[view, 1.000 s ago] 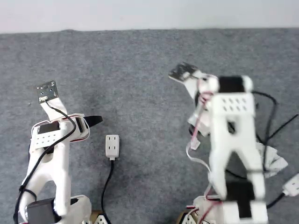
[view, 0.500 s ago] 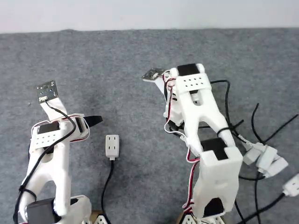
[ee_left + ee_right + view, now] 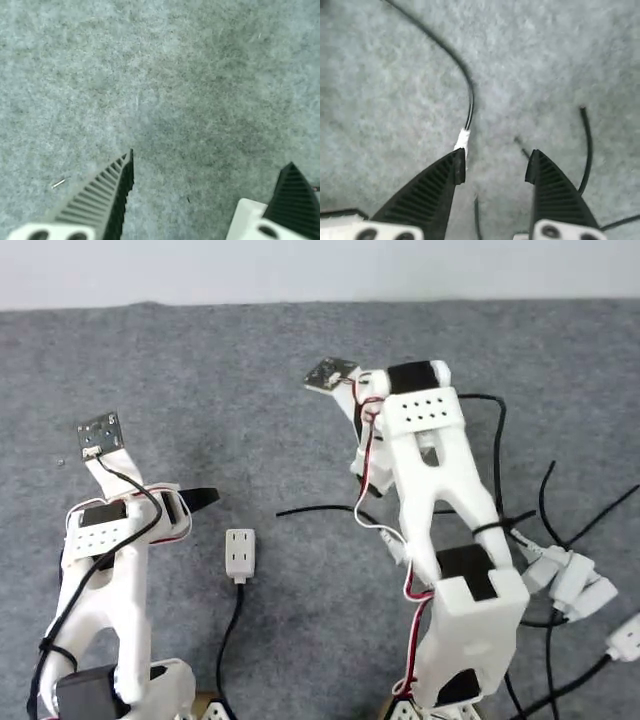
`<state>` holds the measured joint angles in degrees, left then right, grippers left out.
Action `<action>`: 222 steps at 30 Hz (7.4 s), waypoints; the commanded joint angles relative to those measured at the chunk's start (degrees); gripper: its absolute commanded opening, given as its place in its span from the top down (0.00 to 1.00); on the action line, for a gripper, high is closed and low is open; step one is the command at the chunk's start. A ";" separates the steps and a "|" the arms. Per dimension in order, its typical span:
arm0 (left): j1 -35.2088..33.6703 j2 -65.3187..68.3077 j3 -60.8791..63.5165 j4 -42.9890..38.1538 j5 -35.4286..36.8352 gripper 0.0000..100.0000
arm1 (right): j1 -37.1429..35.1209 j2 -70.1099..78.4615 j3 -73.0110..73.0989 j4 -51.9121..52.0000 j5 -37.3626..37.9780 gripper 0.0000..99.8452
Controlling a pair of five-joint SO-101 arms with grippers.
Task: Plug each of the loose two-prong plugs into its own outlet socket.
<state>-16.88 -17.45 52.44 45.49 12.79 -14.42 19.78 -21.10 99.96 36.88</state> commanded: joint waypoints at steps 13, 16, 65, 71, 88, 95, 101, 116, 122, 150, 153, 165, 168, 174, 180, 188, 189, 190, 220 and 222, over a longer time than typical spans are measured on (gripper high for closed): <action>0.26 -0.26 -0.57 -1.23 -0.35 0.58 | -0.31 -11.91 30.15 -11.12 0.09 0.99; 0.26 -0.26 -0.57 -1.23 -0.35 0.58 | 0.22 -12.62 35.87 -15.87 0.18 0.99; 0.26 -0.26 -0.57 -1.23 -0.44 0.58 | 6.64 3.38 26.90 -28.26 8.18 0.90; 0.26 -0.26 -0.48 -1.23 -0.44 0.58 | 6.81 -0.40 22.68 -22.90 7.82 0.90; 0.26 -0.26 -0.48 -1.23 -0.44 0.58 | 12.09 -5.49 25.05 -23.69 8.26 0.99; 0.26 -0.26 -0.48 -1.23 -0.44 0.58 | 8.84 -5.58 31.03 -23.52 10.20 0.99; 0.26 -0.26 -0.48 -1.23 -0.44 0.58 | 5.85 -6.20 33.67 -23.78 9.85 0.99; 0.26 -0.26 -0.48 -1.23 -0.44 0.58 | 3.38 -5.49 27.08 -23.52 3.16 0.82; 0.26 -0.26 -0.48 -1.23 -0.44 0.58 | 3.03 -5.49 30.68 -28.09 0.44 0.82; 2.29 -0.35 -0.31 -0.18 -3.16 0.58 | 1.71 -7.34 32.79 -29.05 -3.34 0.99; 3.08 -0.35 -0.31 0.70 -5.27 0.58 | 0.40 -13.67 32.88 -28.88 -8.70 0.99; 5.36 -0.35 -0.57 1.41 -8.62 0.85 | -12.09 -33.98 32.97 -26.42 -27.78 0.99; 7.47 -0.79 -1.80 5.01 -8.88 0.92 | -13.67 -33.54 36.04 -28.18 -29.71 0.99; 12.13 -0.79 -5.76 13.71 -1.76 0.83 | -12.18 -31.34 45.80 -38.46 -28.13 0.99; 20.31 -0.88 -5.41 19.16 3.96 0.71 | -11.91 -31.08 48.09 -40.84 -27.78 0.99; 22.86 -0.26 -0.22 12.13 12.40 0.71 | -11.82 -31.08 48.09 -40.40 -27.78 0.99; 22.51 -0.26 1.10 9.49 12.84 0.71 | -11.82 -31.16 48.09 -40.40 -27.87 0.99; 21.98 -0.26 2.68 6.86 12.66 0.71 | -11.82 -31.16 48.09 -40.40 -27.87 0.99; 25.85 19.43 -15.52 13.45 14.95 0.99 | -8.57 -31.69 50.11 -40.84 -27.52 0.99; 25.76 16.18 -15.08 13.45 13.89 0.99 | -8.48 -31.69 50.11 -40.92 -27.52 0.99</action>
<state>9.32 0.57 36.62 57.10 26.51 -23.65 -10.99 30.07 59.96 8.04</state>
